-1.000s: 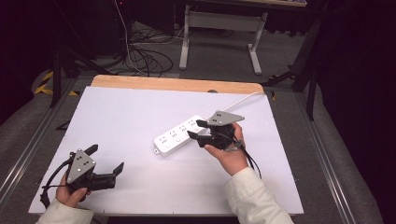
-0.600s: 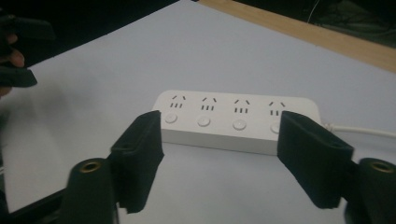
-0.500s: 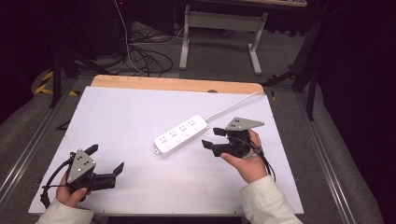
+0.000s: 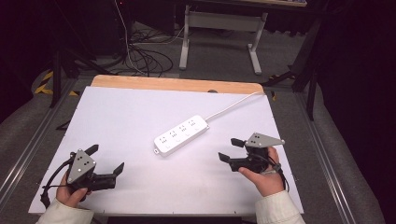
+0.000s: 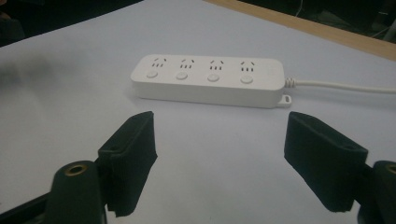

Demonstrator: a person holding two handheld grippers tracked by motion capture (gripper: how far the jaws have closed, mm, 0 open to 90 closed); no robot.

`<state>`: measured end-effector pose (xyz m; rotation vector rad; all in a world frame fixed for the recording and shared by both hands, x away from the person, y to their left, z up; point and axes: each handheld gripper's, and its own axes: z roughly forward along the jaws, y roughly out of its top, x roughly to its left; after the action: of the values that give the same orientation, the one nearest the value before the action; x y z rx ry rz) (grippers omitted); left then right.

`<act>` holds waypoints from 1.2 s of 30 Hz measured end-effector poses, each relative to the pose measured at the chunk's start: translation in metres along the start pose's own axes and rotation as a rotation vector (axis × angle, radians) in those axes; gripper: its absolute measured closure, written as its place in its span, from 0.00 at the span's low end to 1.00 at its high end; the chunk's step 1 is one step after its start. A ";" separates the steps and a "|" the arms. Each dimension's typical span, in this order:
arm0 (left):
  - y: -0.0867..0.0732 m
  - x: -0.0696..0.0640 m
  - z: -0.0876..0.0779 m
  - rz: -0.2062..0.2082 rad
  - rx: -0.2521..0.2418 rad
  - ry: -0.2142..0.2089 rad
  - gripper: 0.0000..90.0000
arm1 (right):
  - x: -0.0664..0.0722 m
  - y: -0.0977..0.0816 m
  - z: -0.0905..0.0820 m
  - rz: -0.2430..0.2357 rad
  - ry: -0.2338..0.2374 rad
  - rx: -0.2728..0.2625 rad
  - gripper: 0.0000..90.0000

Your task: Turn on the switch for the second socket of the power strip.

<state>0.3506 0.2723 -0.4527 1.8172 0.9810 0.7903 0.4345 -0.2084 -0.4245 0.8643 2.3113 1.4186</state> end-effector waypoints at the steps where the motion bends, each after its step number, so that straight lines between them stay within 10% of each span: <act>1: 0.000 0.000 0.000 0.000 0.000 0.000 0.00 | -0.001 -0.004 -0.002 0.007 0.000 -0.002 0.28; 36: -0.004 -0.001 0.003 0.026 0.004 -0.004 0.00 | -0.009 -0.086 -0.016 0.036 -0.054 0.046 0.11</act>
<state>0.3516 0.2708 -0.4575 1.8374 0.9583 0.8007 0.4036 -0.2536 -0.4934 0.9505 2.3079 1.3446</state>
